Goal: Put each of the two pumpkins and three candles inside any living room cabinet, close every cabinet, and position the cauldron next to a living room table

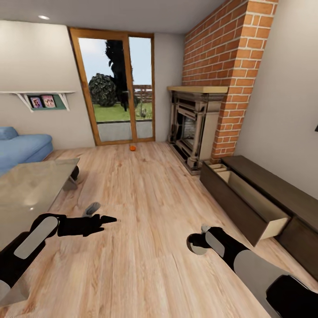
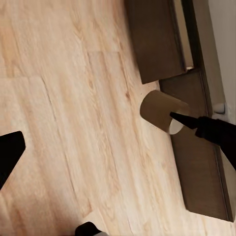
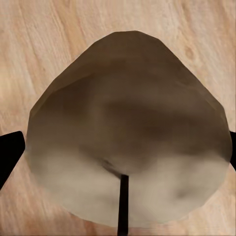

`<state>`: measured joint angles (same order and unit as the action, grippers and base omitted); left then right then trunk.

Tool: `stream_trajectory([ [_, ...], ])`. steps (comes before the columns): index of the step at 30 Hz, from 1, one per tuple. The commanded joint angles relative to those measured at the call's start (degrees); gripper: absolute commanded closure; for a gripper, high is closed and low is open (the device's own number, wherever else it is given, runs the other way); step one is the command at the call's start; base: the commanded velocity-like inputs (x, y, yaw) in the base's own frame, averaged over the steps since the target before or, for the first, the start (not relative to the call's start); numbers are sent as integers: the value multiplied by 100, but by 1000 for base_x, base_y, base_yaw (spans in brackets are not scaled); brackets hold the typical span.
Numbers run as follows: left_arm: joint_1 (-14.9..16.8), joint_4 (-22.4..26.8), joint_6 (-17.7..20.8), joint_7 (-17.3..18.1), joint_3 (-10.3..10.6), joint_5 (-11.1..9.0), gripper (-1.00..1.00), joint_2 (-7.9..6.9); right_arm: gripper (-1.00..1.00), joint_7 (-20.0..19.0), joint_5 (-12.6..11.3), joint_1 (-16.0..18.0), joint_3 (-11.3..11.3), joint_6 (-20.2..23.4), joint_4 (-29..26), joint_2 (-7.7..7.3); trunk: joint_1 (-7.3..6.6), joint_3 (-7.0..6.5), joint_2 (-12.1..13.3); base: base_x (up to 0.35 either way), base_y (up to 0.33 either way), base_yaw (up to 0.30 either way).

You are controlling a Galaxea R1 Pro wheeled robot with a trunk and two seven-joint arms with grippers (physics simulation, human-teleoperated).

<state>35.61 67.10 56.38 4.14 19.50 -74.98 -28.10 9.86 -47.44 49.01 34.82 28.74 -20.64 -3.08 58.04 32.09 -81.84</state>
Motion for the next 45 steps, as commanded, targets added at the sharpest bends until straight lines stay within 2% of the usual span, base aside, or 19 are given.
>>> stream_trajectory([
  [1,8,-4,4,44,11,36,-100,-3,100,51,-64,4,42,18,-19,-5,3,6,-3,335,130,288],
  [12,8,13,4,47,10,36,-100,-3,100,51,-63,4,43,18,-19,5,3,6,-3,335,122,288],
  [24,8,22,-1,44,10,39,-100,-3,100,40,-64,4,43,-45,-19,6,3,6,-3,335,13,280],
  [45,8,5,-4,44,12,43,-100,-3,100,34,-55,4,43,-166,-19,4,3,6,-3,335,0,16],
])
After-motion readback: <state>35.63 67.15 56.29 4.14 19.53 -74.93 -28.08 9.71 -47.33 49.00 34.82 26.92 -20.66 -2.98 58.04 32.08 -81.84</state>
